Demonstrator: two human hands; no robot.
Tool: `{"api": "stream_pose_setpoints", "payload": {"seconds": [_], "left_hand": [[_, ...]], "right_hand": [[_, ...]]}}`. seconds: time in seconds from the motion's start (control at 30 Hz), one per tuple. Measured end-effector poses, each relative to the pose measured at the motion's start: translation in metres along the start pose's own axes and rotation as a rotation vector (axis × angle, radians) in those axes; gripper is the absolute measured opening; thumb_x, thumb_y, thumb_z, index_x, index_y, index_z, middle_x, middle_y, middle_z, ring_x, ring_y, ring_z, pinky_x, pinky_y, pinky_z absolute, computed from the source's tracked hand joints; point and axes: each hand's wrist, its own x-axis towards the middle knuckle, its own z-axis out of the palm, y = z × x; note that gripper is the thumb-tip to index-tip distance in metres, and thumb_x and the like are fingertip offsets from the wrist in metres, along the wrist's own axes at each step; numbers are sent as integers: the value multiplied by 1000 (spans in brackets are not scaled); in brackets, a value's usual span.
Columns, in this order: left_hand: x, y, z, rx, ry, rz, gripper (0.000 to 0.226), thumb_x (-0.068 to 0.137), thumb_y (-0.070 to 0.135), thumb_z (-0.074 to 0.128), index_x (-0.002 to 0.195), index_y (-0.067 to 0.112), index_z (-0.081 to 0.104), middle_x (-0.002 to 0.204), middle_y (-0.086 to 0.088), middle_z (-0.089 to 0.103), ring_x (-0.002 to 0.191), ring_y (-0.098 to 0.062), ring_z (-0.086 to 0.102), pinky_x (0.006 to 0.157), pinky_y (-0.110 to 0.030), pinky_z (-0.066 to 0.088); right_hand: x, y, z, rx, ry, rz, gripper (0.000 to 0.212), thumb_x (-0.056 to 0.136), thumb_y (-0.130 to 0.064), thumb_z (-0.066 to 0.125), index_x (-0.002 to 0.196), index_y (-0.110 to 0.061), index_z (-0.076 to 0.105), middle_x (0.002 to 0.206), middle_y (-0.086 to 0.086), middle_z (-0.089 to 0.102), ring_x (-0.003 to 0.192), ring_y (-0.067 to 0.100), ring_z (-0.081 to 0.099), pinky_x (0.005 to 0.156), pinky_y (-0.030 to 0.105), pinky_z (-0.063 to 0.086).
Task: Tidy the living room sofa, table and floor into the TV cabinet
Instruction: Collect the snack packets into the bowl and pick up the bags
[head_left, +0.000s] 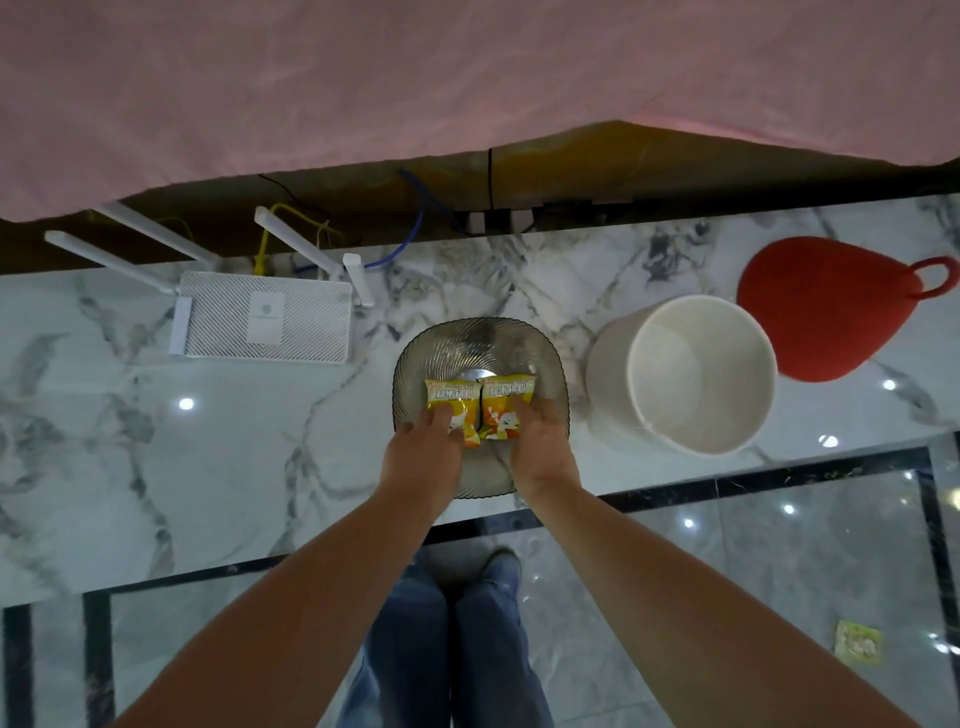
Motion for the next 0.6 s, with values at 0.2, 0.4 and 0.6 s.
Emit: {"api": "stream_pose_setpoints", "payload": {"seconds": [0.2,0.4,0.6], "left_hand": [[-12,12,9,-119,-59,-49,68,99,39,47,155,13,19,165,-8,-1,152,-28,7,115,-41,29],[-33,3,-12,-144,59,73,67,96,31,51,155,17,23,165,-6,6,150,-26,18,115,-39,31],[-49,0,-52,-160,81,84,63,92,24,54,151,18,35,156,-9,35,135,-30,42,103,-41,42]], "right_hand": [[-11,-1,-6,-18,-31,-36,61,91,-10,62,148,-17,39,158,9,21,139,29,37,111,38,38],[-40,-1,-19,123,58,-48,45,88,-2,55,132,-13,58,144,8,45,126,26,51,104,39,45],[-74,-7,-39,111,-45,11,49,91,-12,54,138,-23,52,143,7,44,124,27,52,104,39,44]]}}
